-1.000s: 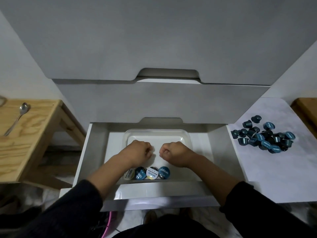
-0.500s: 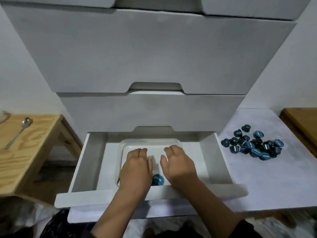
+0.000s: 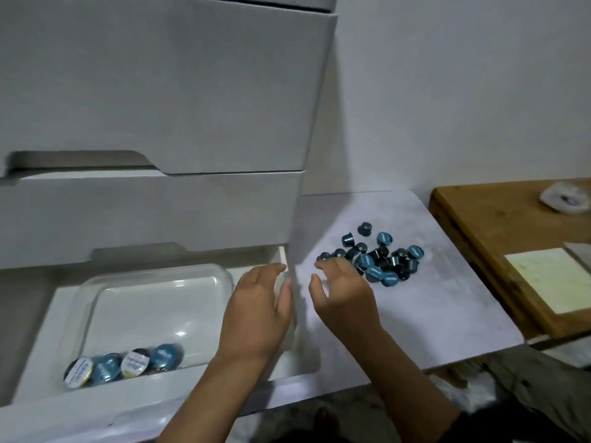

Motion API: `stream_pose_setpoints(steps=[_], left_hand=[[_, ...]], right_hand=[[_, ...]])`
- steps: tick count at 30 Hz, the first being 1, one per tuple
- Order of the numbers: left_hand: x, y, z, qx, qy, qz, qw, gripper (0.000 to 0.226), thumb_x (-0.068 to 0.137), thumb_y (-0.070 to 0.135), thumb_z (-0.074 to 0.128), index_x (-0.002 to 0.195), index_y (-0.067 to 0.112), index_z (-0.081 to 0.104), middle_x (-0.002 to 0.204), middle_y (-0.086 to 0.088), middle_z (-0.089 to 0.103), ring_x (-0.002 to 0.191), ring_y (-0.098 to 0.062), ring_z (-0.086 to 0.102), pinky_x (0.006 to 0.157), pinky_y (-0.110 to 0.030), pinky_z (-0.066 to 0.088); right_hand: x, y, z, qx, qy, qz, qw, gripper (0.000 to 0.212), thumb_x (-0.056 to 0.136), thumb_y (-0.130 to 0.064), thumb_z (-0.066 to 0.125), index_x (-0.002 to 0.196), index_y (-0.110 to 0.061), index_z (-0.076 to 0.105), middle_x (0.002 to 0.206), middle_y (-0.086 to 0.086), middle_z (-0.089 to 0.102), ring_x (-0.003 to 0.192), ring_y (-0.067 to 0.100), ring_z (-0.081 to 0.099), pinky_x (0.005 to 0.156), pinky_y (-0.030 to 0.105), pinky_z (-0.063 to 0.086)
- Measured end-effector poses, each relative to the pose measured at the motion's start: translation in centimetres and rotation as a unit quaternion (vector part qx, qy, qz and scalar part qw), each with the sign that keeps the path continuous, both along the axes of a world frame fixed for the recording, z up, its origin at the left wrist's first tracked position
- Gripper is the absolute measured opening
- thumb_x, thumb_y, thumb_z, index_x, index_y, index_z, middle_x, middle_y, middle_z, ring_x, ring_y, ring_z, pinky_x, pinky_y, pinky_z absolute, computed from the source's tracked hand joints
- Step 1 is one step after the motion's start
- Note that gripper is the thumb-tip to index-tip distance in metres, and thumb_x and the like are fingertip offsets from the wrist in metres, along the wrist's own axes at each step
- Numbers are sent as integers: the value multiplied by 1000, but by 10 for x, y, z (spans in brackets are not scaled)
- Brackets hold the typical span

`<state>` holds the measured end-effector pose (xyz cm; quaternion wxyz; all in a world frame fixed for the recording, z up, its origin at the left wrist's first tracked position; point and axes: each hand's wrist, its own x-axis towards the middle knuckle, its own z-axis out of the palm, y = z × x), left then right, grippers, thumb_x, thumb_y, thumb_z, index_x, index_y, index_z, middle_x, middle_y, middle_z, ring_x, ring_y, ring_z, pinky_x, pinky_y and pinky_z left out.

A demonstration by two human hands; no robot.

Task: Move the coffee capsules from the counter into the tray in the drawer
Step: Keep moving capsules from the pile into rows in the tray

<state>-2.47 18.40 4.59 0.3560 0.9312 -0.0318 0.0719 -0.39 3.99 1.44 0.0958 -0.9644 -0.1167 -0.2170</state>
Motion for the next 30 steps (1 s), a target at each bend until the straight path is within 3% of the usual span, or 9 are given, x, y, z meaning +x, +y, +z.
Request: stream_pose_setpoints(steps=[2, 5, 9, 12, 15, 19, 22, 27, 30], left_hand=[[5, -40, -2, -23, 25, -13, 999, 33, 91, 31, 49, 122, 22, 56, 125, -1, 60, 112, -16, 55, 97, -24, 40], [12, -93, -10, -44, 75, -20, 996, 33, 92, 30, 48, 124, 21, 54, 125, -1, 59, 110, -16, 55, 93, -23, 41], [23, -142, -34, -66, 138, -13, 988, 32, 92, 27, 50, 121, 17, 56, 118, -5, 62, 105, -17, 57, 88, -23, 42], [33, -164, -56, -68, 169, 9, 983, 29, 91, 24, 50, 118, 14, 57, 111, -7, 64, 99, -18, 58, 79, -19, 37], [48, -177, -76, -67, 191, 48, 978, 29, 91, 19, 48, 118, 13, 55, 107, -14, 63, 98, -27, 58, 77, -25, 41], [73, -184, -105, -56, 197, 95, 974, 43, 90, 15, 48, 133, 19, 43, 105, -21, 57, 102, -34, 52, 78, -31, 40], [86, -189, -117, -54, 193, 101, 974, 44, 91, 16, 48, 134, 21, 43, 106, -21, 56, 106, -33, 49, 85, -35, 41], [97, -191, -126, -67, 186, 118, 973, 27, 90, 19, 50, 115, 18, 62, 108, -19, 60, 105, -32, 53, 85, -27, 39], [95, -190, -126, -72, 160, 134, 975, 19, 89, 18, 53, 98, 15, 70, 98, -11, 69, 95, -27, 59, 73, -19, 30]], right_hand=[[3, -39, 1, 39, 78, -13, 996, 15, 79, 4, 55, 67, -1, 60, 79, 11, 67, 68, 29, 62, 50, 29, 49], [10, -90, -13, 134, 172, -76, 973, 19, 89, -13, 51, 103, -6, 61, 103, 7, 61, 93, 24, 58, 76, 29, 46], [19, -140, -43, 123, 236, -98, 959, 28, 90, -17, 50, 115, -8, 59, 115, 11, 60, 104, 25, 58, 87, 30, 44], [25, -160, -61, 154, 281, -102, 942, 27, 89, -16, 53, 113, -8, 60, 106, 11, 65, 100, 24, 60, 81, 23, 41], [34, -168, -71, 182, 301, -113, 929, 27, 88, -12, 50, 114, -9, 58, 90, 11, 68, 88, 25, 62, 70, 19, 35], [51, -170, -81, 210, 320, -121, 916, 29, 88, -9, 46, 115, -10, 55, 88, 14, 66, 73, 26, 56, 64, 24, 33], [62, -172, -90, 201, 315, -117, 920, 31, 88, -10, 46, 117, -12, 55, 89, 12, 67, 78, 28, 60, 65, 28, 40], [71, -175, -96, 211, 318, -113, 917, 29, 92, -20, 47, 119, -16, 59, 98, 10, 72, 92, 26, 65, 82, 30, 46], [73, -174, -99, 232, 300, -113, 919, 22, 90, -19, 50, 104, -16, 67, 89, 6, 72, 85, 22, 65, 72, 27, 44]])
